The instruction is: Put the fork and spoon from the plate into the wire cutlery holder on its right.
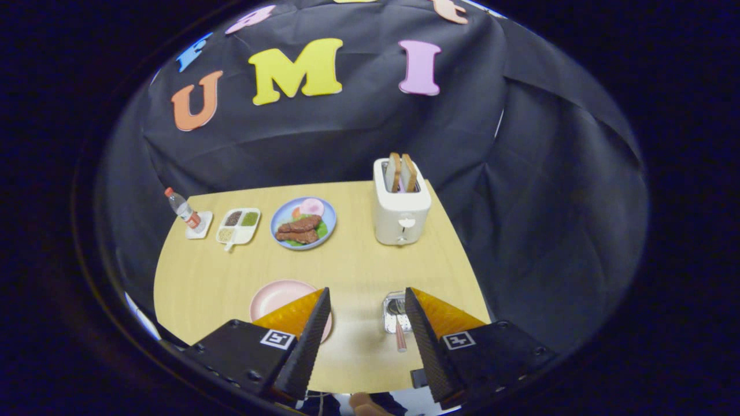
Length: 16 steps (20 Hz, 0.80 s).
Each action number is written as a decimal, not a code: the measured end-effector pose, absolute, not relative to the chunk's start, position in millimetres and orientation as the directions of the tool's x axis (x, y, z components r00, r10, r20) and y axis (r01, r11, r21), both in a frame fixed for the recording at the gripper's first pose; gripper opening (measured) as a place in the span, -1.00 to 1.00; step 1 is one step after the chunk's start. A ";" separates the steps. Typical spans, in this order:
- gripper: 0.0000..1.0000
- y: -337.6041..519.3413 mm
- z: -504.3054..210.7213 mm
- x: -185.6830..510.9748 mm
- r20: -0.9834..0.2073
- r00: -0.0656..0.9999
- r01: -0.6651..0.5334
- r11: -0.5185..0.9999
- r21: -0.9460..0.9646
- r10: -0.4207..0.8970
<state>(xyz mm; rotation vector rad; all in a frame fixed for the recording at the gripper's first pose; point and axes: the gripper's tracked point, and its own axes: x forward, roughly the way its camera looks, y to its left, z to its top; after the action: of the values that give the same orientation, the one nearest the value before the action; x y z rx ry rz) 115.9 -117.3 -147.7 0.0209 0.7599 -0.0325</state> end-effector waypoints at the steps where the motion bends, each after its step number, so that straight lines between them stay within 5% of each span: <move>1: 0.57 -107.6 -135.5 111.0 -0.671 0.741 0.030 0.999 0.013 -0.014; 6: 0.93 -73.2 -57.3 94.9 -0.501 0.866 0.039 0.998 0.058 -0.004; 16: 0.93 -8.1 40.0 45.1 -0.150 0.987 -0.058 0.998 0.029 0.061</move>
<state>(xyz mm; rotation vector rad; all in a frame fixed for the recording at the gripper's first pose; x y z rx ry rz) 45.1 -8.1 40.0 0.0251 0.1514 0.0598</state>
